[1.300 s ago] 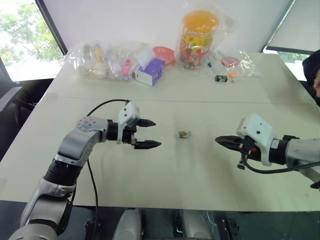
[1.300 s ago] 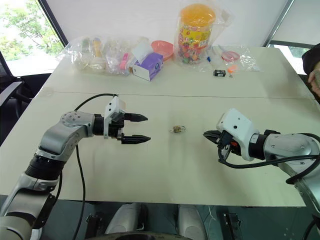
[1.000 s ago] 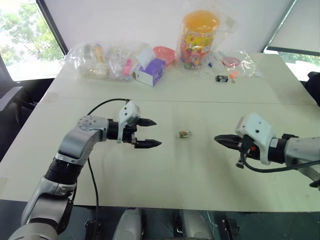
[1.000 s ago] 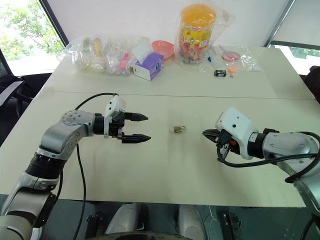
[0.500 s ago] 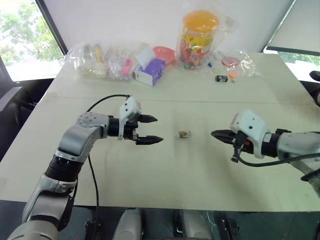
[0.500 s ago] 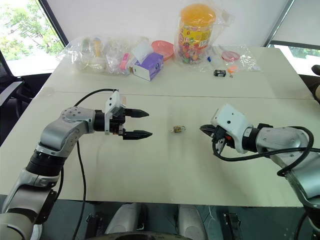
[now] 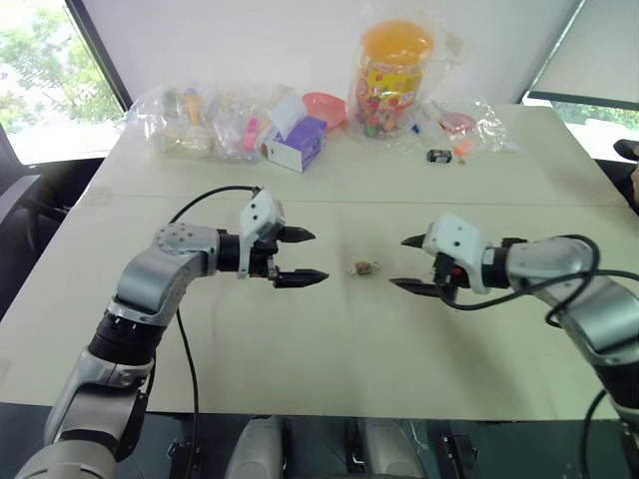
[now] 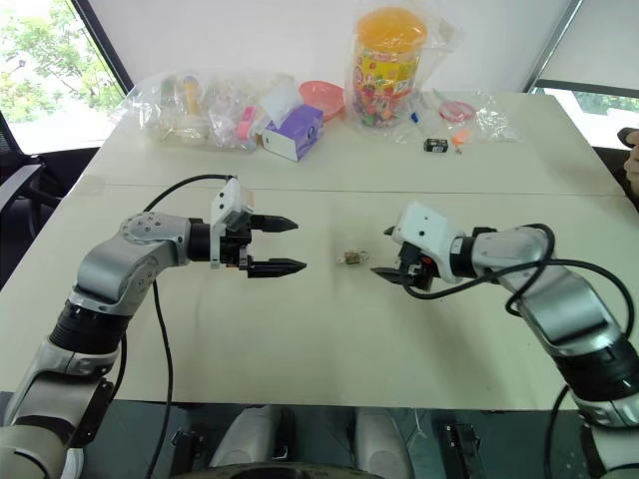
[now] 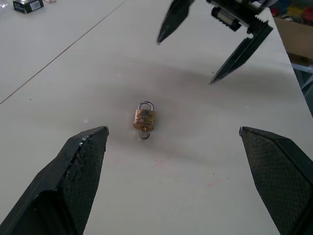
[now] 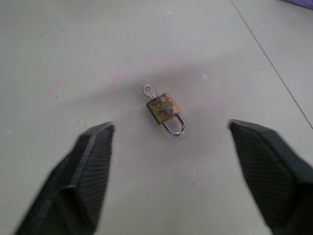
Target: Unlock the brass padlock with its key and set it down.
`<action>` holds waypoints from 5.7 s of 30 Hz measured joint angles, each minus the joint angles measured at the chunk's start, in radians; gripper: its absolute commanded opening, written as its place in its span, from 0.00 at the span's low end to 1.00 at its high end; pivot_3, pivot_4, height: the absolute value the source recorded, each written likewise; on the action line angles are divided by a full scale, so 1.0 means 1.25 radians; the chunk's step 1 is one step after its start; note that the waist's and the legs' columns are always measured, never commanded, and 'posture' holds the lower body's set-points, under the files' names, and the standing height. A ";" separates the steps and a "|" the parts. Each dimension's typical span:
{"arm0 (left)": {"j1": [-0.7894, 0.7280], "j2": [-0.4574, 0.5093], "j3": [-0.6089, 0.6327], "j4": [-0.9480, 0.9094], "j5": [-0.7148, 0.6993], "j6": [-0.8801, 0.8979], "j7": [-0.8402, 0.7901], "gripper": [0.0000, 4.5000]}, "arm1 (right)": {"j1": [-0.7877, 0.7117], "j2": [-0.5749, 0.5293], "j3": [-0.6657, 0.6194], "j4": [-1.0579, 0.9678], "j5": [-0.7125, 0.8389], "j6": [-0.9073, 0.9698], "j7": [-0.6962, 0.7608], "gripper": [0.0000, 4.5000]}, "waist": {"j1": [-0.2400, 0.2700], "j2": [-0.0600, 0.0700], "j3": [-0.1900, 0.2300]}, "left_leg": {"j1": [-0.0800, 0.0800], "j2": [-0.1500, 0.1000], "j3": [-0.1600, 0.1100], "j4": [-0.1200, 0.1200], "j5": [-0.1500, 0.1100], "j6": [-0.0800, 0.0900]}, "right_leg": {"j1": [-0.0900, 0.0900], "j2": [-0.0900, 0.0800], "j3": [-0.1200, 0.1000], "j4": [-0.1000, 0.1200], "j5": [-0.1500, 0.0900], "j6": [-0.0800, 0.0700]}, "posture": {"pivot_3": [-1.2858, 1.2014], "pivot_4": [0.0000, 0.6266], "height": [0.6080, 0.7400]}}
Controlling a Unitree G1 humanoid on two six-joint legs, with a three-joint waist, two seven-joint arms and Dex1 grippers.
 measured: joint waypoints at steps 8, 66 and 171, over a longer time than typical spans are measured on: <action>0.031 0.014 0.015 -0.045 -0.016 0.021 0.020 1.00 | -0.109 0.133 0.098 0.305 -0.083 -0.122 0.101 0.99 | 0.000 0.000 0.000 | 0.000 0.000 0.001 0.000 0.000 0.000 | 0.000 -0.001 0.000 0.000 0.000 0.000 | 0.52 0.24 1.00; -0.098 -0.140 -0.009 0.183 -0.053 0.002 -0.064 0.48 | 0.132 0.076 -0.050 -0.167 -0.424 -0.439 -0.101 0.15 | 0.004 0.001 0.000 | 0.000 -0.001 0.001 0.001 0.001 -0.001 | 0.000 0.000 0.000 0.001 0.000 0.000 | 0.52 0.24 1.00; -0.105 -0.161 -0.028 0.201 -0.092 0.107 -0.073 0.00 | 0.111 0.128 -0.151 -0.311 0.018 0.102 -0.058 0.01 | 0.007 0.001 0.000 | 0.000 -0.001 0.000 0.001 0.001 -0.001 | 0.000 0.000 0.000 0.002 0.000 0.000 | 0.52 0.24 1.00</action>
